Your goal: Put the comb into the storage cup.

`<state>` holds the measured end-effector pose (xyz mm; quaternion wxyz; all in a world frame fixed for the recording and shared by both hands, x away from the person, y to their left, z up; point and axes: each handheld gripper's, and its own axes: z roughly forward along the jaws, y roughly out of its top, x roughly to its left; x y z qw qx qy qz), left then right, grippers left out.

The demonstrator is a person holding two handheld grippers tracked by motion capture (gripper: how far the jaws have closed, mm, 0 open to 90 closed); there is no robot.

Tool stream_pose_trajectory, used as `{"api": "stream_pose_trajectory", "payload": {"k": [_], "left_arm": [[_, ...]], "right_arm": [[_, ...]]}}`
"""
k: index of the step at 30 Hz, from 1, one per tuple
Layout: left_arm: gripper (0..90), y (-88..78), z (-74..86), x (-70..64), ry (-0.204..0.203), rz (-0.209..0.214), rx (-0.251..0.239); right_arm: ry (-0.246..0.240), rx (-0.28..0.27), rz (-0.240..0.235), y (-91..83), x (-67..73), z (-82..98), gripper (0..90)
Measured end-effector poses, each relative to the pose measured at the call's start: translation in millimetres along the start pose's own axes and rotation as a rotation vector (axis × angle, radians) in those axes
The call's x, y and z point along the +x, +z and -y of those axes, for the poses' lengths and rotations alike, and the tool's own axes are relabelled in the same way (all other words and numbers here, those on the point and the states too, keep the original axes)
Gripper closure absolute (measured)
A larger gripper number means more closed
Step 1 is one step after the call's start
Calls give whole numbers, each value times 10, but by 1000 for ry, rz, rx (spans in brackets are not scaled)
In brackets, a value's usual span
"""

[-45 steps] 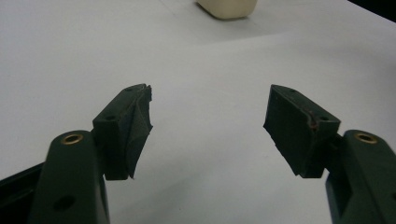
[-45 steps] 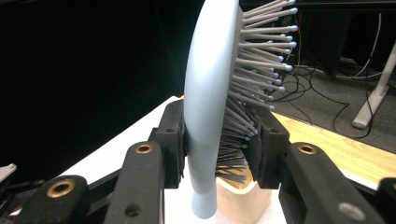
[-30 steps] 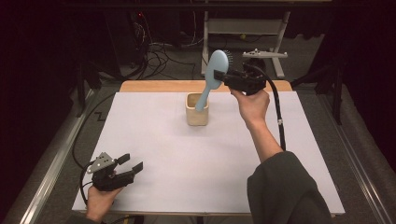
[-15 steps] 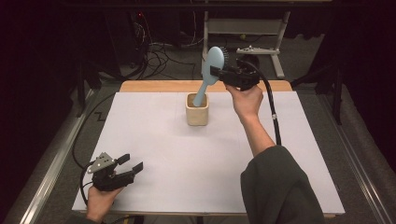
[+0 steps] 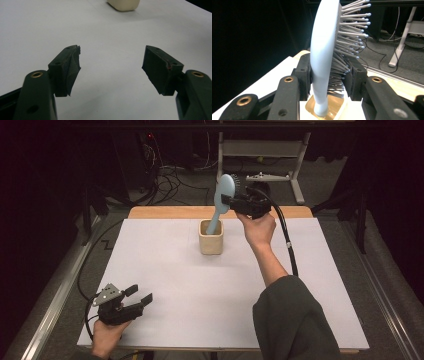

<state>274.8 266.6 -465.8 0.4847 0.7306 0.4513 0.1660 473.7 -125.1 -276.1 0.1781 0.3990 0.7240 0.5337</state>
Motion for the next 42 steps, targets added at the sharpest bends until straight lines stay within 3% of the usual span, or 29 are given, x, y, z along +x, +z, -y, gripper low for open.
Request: {"api": "stream_pose_trajectory", "payload": {"k": [20, 26, 42], "left_arm": [[310, -29, 6, -22, 18, -5, -5], [312, -29, 3, -47, 32, -25, -4], [310, -27, 5, -53, 33, -25, -5]], "right_arm": [[-50, 65, 13, 198, 84, 124, 619], [-45, 76, 9, 236, 96, 156, 616], [-30, 98, 10, 272, 39, 255, 607]]}}
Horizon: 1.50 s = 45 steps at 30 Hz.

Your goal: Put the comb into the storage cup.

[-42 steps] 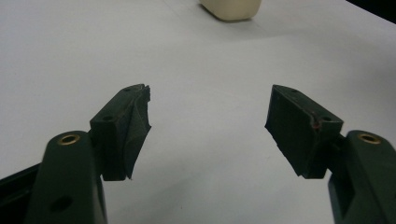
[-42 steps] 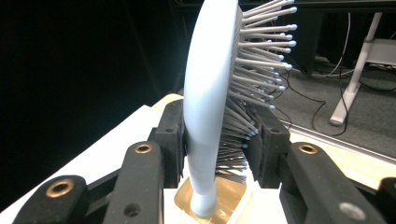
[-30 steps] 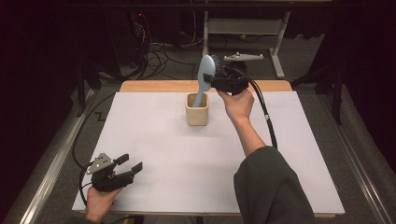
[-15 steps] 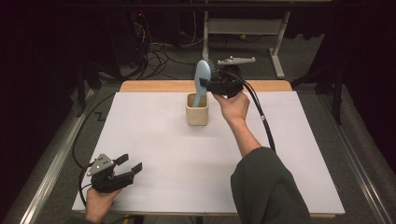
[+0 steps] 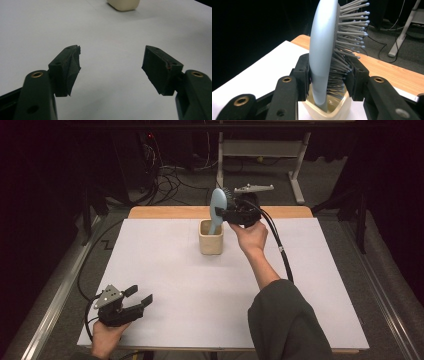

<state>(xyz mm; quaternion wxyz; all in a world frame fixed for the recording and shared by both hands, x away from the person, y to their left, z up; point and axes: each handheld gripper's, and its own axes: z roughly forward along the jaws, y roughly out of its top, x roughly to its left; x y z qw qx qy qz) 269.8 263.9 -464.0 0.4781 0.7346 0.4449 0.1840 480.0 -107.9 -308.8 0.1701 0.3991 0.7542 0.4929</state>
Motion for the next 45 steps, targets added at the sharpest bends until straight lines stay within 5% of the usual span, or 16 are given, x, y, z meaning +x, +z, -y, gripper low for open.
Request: {"api": "stream_pose_trajectory", "payload": {"k": [45], "left_arm": [[313, -1, 3, -2, 6, -7, 5]], "right_arm": [[11, 76, 31, 228, -21, 114, 537]]}}
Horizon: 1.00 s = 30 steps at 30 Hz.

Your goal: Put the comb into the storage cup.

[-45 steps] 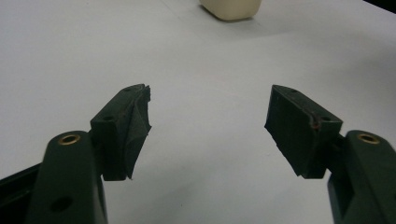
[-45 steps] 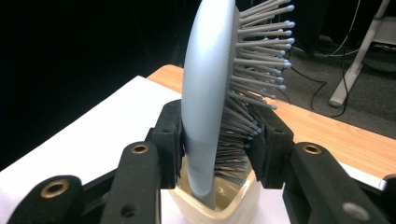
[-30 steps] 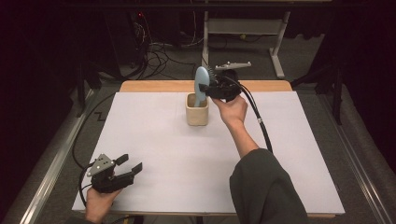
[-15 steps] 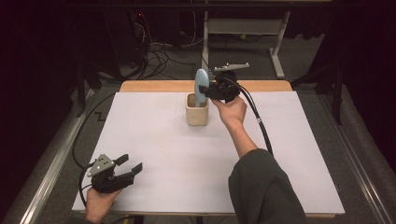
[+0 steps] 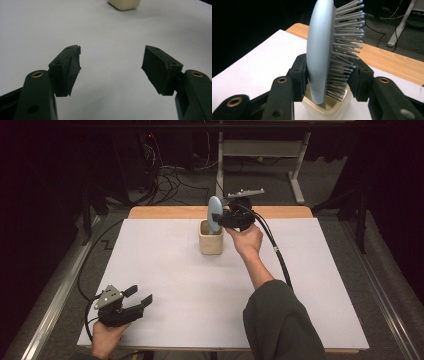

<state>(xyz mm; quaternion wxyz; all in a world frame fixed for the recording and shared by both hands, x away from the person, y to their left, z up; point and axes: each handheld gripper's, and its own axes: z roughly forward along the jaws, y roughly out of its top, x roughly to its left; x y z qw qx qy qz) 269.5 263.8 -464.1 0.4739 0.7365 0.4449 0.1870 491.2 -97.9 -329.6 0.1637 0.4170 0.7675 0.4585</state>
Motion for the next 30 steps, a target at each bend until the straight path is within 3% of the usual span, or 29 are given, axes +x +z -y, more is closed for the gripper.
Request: {"api": "stream_pose_trajectory", "payload": {"k": [30], "left_arm": [[311, 9, 1, 6, -7, 5, 7]], "right_arm": [[34, 1, 26, -24, -42, 8, 429]]}}
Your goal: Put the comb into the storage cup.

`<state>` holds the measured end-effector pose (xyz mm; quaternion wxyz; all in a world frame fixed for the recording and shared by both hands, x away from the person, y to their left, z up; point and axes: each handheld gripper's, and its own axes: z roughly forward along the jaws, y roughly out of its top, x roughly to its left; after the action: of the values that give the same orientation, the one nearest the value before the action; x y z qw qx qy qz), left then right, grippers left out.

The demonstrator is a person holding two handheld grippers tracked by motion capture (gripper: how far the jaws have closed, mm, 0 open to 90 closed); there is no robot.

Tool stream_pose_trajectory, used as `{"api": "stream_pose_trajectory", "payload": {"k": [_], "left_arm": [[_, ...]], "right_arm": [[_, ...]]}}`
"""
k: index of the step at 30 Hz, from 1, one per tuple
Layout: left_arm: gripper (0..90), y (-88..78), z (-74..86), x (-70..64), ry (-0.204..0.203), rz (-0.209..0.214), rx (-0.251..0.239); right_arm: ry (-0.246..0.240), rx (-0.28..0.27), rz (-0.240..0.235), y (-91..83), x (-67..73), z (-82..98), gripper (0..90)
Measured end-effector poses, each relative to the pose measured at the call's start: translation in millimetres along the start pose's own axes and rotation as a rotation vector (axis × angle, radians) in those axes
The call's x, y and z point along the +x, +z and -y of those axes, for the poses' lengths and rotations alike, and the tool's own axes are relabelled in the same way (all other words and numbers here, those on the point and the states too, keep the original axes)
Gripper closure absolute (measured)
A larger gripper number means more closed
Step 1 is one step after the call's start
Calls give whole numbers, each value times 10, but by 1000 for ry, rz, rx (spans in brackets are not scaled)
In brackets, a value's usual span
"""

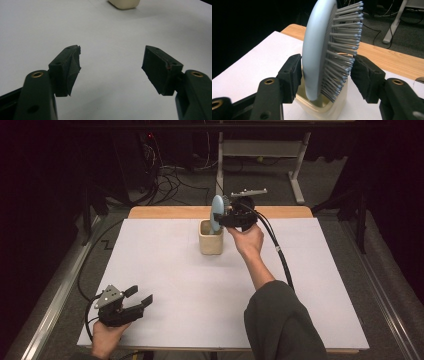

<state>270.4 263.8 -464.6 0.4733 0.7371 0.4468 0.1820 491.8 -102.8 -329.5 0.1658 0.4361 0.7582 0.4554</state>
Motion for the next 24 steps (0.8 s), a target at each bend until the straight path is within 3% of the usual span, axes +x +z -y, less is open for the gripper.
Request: {"api": "stream_pose_trajectory", "payload": {"k": [24], "left_arm": [[312, 4, 0, -3, 2, 0, 0]], "right_arm": [[-17, -4, 21, -61, -33, 70, 431]]}}
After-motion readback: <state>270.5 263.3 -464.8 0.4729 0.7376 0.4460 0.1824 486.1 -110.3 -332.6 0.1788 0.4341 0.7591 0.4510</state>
